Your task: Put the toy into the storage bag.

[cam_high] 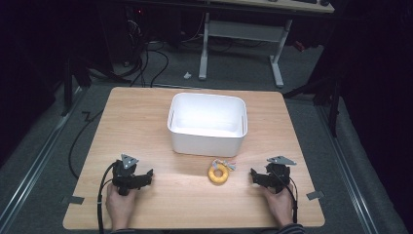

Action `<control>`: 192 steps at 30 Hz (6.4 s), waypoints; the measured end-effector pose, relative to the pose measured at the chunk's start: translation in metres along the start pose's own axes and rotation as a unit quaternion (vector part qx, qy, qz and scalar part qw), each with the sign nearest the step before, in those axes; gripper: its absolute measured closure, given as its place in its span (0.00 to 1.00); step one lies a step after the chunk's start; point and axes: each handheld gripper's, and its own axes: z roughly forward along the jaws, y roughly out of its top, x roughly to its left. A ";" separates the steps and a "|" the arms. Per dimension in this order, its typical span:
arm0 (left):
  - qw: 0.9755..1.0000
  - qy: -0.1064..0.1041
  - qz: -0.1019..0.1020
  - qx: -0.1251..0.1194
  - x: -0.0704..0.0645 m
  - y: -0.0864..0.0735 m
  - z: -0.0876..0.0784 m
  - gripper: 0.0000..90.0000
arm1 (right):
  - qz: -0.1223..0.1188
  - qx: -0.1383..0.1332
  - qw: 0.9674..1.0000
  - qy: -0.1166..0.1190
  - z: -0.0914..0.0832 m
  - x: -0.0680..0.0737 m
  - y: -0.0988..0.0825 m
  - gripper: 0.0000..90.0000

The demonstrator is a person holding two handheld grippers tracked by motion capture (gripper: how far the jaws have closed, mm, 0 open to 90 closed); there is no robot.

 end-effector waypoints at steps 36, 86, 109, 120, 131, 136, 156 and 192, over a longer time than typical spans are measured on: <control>1.000 -0.002 -0.003 -0.001 0.000 0.000 0.000 0.16 | -0.026 0.006 0.997 0.077 -0.045 -0.025 0.034 0.52; 1.000 -0.003 -0.005 -0.002 0.001 0.000 -0.001 0.16 | -0.137 0.093 0.972 0.169 0.002 0.083 0.070 0.63; 1.000 -0.006 -0.007 -0.003 0.002 0.000 -0.001 0.16 | -0.144 0.129 0.969 0.155 0.021 0.096 0.070 0.69; 1.000 -0.005 -0.007 -0.003 0.002 0.000 -0.001 0.16 | -0.153 0.125 0.970 0.143 0.021 0.100 0.069 0.77; 1.000 -0.005 -0.007 -0.003 0.002 0.000 0.000 0.16 | -0.165 0.124 0.967 0.153 0.013 0.097 0.065 0.78; 1.000 -0.005 -0.006 -0.002 0.002 0.000 -0.001 0.16 | -0.169 0.122 0.965 0.158 0.009 0.094 0.062 0.78; 1.000 -0.003 -0.005 -0.002 0.002 0.000 0.000 0.16 | -0.155 0.104 0.966 0.177 -0.019 0.059 0.047 0.78; 1.000 -0.002 -0.005 -0.002 0.002 0.000 0.000 0.16 | -0.132 0.069 0.978 0.145 -0.067 0.005 0.058 0.78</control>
